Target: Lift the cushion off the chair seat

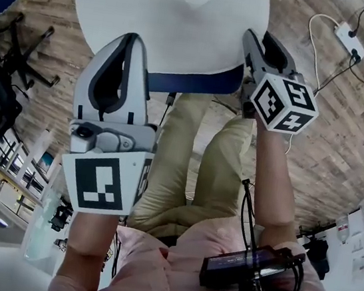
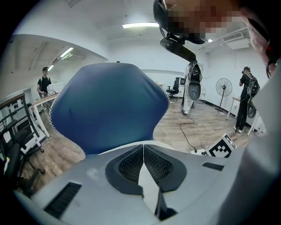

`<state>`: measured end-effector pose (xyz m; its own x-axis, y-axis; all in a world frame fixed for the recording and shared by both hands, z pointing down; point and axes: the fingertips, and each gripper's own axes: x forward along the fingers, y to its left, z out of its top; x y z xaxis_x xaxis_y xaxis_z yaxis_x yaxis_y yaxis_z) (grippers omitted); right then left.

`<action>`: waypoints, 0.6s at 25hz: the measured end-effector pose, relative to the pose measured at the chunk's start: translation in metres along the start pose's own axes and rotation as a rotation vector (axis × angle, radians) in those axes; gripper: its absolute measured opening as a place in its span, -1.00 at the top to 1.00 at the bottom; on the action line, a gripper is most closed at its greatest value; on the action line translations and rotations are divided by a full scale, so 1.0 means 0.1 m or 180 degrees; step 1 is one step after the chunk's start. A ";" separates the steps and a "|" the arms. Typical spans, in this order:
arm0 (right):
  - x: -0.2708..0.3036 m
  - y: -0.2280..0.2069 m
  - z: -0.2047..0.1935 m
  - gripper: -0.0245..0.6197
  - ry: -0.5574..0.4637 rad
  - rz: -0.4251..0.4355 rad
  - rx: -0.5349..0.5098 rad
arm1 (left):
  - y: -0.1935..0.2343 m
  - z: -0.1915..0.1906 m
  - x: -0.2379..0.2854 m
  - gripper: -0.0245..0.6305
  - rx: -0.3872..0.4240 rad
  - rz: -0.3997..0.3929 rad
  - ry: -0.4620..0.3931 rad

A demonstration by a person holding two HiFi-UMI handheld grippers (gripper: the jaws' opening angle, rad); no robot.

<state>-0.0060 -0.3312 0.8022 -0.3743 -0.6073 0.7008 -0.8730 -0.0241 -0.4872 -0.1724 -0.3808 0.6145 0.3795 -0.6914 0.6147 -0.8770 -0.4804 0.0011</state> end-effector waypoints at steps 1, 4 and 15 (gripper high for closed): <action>0.00 0.03 0.01 0.50 0.0014 0.0040 0.0026 | 0.02 0.01 -0.03 0.88 -0.0005 0.0009 -0.0019; -0.07 0.15 0.08 0.61 0.0065 0.0087 -0.0063 | 0.05 0.11 -0.12 0.88 -0.0027 0.0040 -0.0076; -0.76 1.17 0.80 0.79 -0.0152 0.0388 -0.0665 | 0.10 0.97 -0.83 0.88 -0.0126 0.0299 -0.0549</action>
<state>-0.0541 -0.3512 0.6500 -0.4699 -0.6326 0.6156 -0.8699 0.2134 -0.4448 -0.1838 -0.3809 0.4870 0.3374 -0.8161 0.4693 -0.9206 -0.3902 -0.0168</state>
